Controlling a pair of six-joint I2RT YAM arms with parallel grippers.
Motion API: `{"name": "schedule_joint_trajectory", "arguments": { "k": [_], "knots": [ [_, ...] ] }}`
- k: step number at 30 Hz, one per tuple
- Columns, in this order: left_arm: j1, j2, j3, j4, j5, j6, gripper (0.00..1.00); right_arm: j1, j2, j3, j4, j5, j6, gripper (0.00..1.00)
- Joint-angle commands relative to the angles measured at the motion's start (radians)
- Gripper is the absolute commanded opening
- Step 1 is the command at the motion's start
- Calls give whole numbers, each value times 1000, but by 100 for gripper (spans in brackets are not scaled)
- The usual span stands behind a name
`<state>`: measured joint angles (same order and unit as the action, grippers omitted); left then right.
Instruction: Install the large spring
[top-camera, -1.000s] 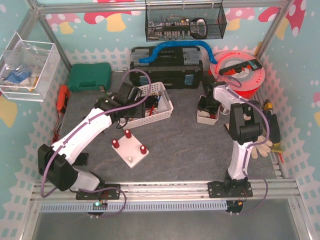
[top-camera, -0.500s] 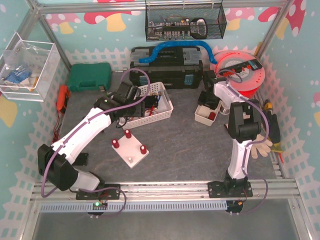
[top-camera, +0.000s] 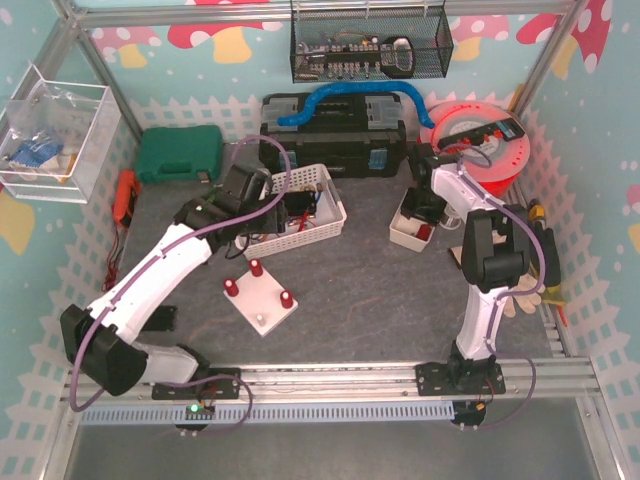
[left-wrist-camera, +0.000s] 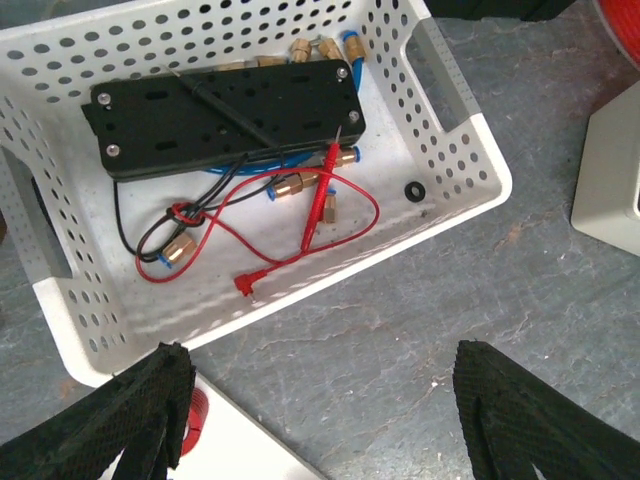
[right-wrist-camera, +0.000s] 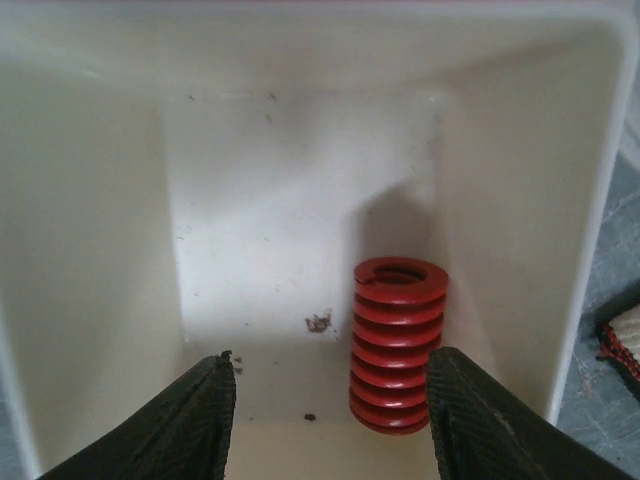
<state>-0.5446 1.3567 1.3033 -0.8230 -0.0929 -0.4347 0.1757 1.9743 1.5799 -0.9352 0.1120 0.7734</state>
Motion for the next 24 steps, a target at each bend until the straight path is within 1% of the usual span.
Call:
{"name": "schedule_joint_trajectory", "arguments": {
  "k": [1,4,7,14,22,24],
  "knots": [
    [5,-45,-22,10,4,-12,72,-5,3,-50,-18,-2,29,55],
    [5,-61,-22,10,5,-12,72,-6,22,-77,-6,5,38,55],
    [6,-78,-27,10,-2,-18,73,-7,28,-102,26,28,38,52],
    [5,-90,-33,9,-2,-26,73,-9,61,-113,102,16,-5,47],
    [6,-87,-39,10,-1,-26,73,-14,72,-152,160,-3,-29,46],
    [6,-84,-38,10,-1,-26,73,-14,68,-163,174,-3,-34,43]
  ]
}}
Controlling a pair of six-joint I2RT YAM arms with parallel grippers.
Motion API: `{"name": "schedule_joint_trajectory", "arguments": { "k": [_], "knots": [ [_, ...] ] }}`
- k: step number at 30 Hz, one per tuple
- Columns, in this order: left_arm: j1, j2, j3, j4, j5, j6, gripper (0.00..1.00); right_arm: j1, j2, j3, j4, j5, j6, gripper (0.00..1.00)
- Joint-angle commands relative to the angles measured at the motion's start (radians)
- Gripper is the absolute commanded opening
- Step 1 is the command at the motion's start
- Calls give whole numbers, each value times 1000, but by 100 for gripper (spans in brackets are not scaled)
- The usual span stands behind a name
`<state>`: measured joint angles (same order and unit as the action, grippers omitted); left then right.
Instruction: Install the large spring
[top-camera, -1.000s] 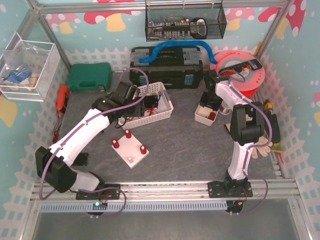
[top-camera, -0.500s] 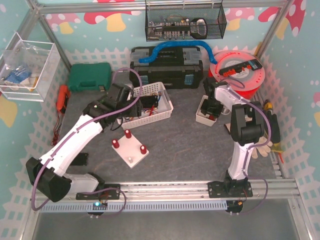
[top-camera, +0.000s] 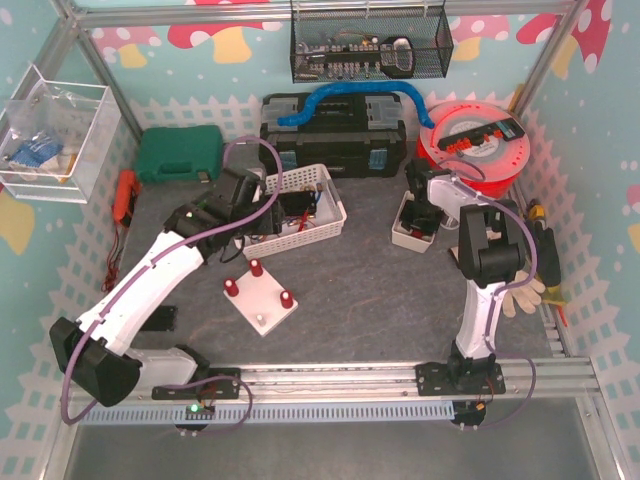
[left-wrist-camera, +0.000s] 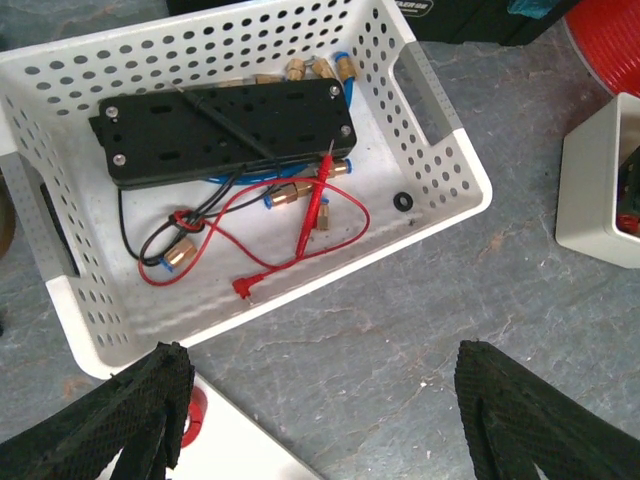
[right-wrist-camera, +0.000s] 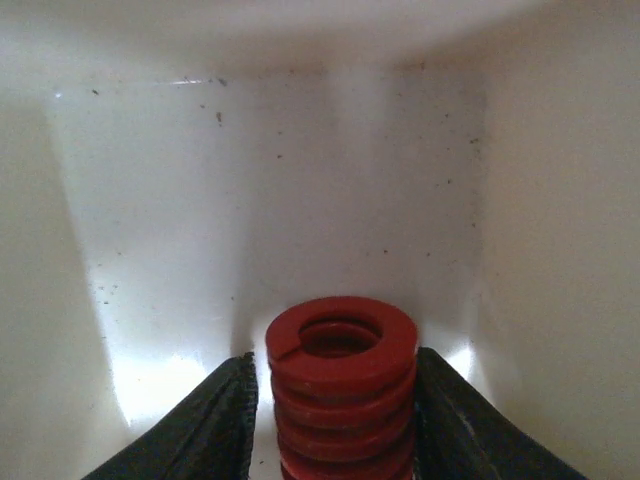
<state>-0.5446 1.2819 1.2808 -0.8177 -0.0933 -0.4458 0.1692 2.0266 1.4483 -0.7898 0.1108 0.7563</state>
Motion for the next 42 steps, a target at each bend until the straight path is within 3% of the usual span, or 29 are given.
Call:
{"name": "schedule_joint_trajectory", "arguments": {
  "k": [1,10,22,27,37,42],
  "knots": [
    [5,-8,-15,5,0,-14,73,-9,11,-36,35,-3,-24,40],
    [5,7,0,8,12,-11,72,-11,-83,-24,54,64,-89,20],
    [6,-29,-21,82,103,-6,68,-3,-273,12,93,-11,-304,13],
    [6,-52,-46,128,146,-32,66,27,-401,-44,221,-145,-420,13],
    [31,-59,-33,185,244,-67,61,321,-692,-351,659,-288,-800,11],
    [53,-67,-40,243,363,-87,55,420,-778,-514,885,-366,-896,9]
  ]
}}
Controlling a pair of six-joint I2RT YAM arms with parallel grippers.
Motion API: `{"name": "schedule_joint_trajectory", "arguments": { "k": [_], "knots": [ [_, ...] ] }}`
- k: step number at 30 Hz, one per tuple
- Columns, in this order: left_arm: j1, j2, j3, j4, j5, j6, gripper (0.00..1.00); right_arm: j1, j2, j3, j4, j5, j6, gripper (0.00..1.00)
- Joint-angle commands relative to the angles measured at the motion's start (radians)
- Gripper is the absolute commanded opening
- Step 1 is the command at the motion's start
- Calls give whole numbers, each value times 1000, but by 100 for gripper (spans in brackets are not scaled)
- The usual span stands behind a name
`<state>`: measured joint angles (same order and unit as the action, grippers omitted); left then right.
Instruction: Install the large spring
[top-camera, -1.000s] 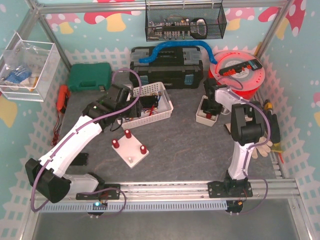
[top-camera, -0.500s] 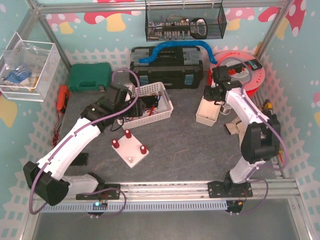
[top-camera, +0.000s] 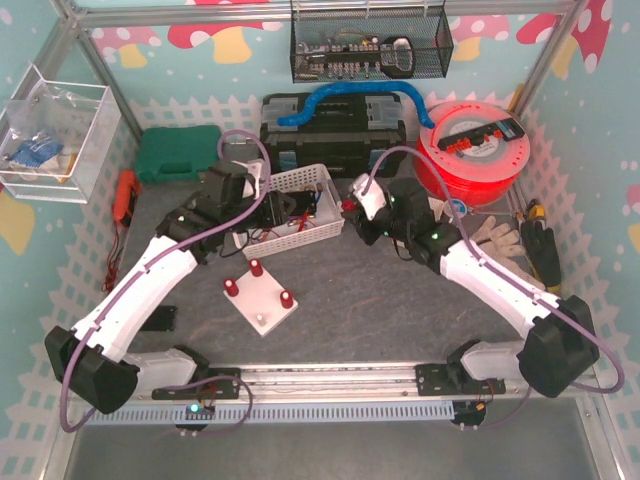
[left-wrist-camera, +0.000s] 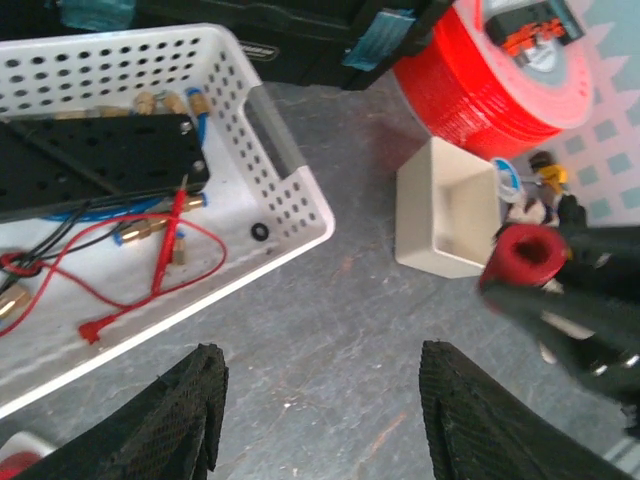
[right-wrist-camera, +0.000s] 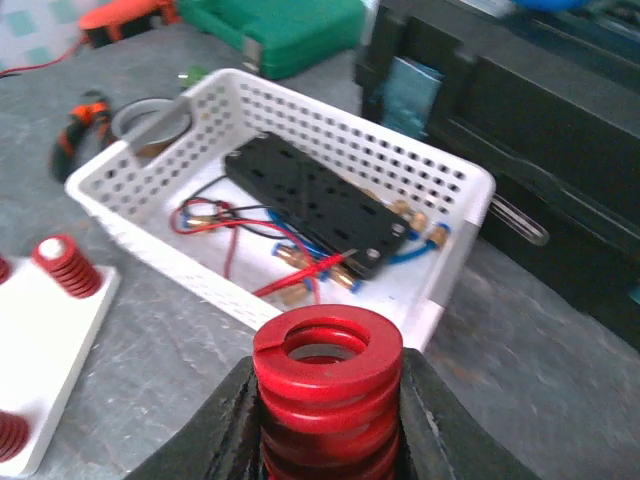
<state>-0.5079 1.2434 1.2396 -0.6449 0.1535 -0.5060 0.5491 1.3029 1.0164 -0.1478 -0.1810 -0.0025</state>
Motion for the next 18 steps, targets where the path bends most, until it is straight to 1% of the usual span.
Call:
{"name": "schedule_joint_trajectory", "arguments": {
  "k": [1,6,8,12,18],
  "knots": [
    [17,-30,-6,86,143,-29,53,55,-62,-110,280,-78,-152,9],
    [18,-39,-51,174,262,-30,51,112,-61,-161,384,-91,-206,9],
    [17,-28,-58,185,283,-25,51,132,-54,-160,408,-97,-218,9],
    [17,-4,-69,185,327,-15,55,154,-23,-130,420,-98,-222,8],
    [16,33,-70,195,406,-21,55,188,11,-103,431,-111,-225,8]
  ]
}}
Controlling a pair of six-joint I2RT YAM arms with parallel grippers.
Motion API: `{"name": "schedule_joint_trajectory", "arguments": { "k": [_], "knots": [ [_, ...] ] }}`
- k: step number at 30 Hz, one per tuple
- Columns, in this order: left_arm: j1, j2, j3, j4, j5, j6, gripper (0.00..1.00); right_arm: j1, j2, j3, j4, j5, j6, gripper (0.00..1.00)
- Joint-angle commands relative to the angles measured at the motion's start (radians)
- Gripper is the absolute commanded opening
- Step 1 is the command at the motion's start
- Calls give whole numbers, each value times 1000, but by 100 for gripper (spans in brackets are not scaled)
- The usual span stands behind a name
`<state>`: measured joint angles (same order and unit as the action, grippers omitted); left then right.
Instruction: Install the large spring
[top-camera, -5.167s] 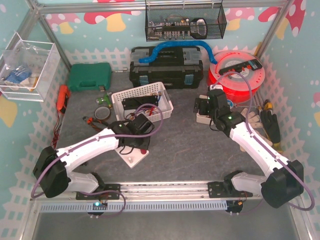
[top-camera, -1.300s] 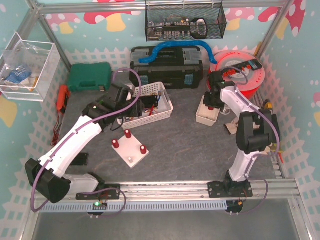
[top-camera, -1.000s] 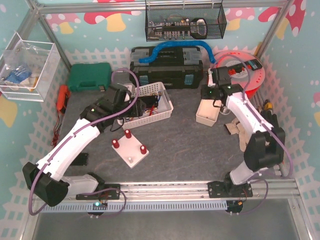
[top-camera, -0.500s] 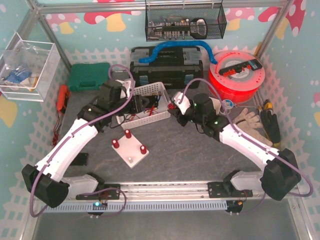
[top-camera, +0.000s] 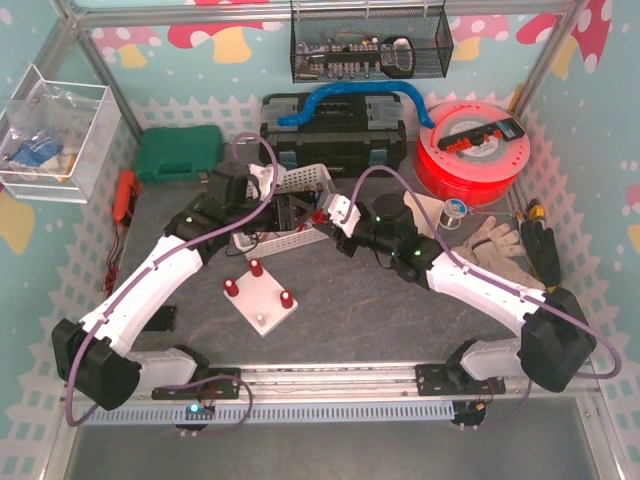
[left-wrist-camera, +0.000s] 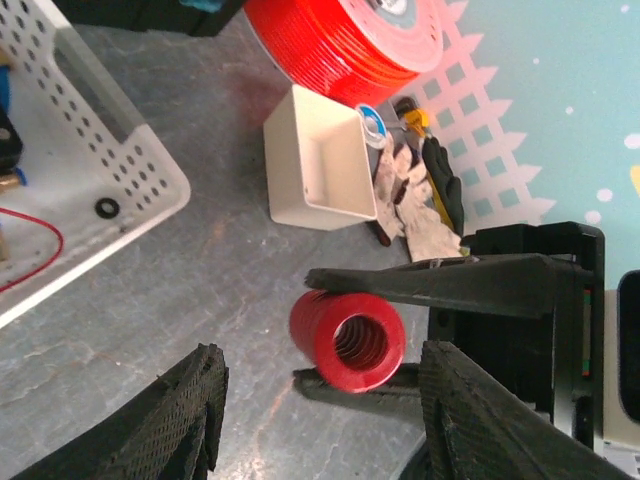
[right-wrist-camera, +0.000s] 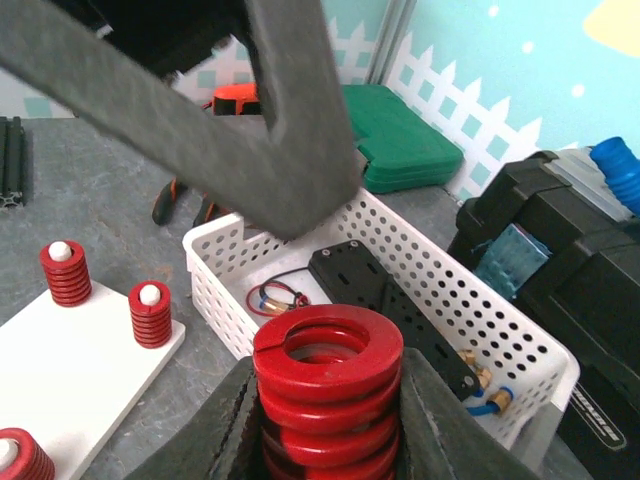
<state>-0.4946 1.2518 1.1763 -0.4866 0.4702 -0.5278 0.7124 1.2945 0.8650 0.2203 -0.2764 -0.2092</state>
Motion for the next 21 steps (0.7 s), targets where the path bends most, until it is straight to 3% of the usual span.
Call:
{"name": "schedule_joint_trajectory", "arguments": {
  "k": [1,6,13,21],
  "knots": [
    [0,30,-3,37,94,1,55,30,24,51,65,-13,-17,8],
    [-2,45,-11,40,127,-1,55,50,42,63,86,4,-1,8],
    [-7,41,-39,27,128,-12,45,70,49,71,96,21,-1,8],
    [-7,43,-41,20,125,-14,43,83,48,73,82,5,-34,8]
  ]
}}
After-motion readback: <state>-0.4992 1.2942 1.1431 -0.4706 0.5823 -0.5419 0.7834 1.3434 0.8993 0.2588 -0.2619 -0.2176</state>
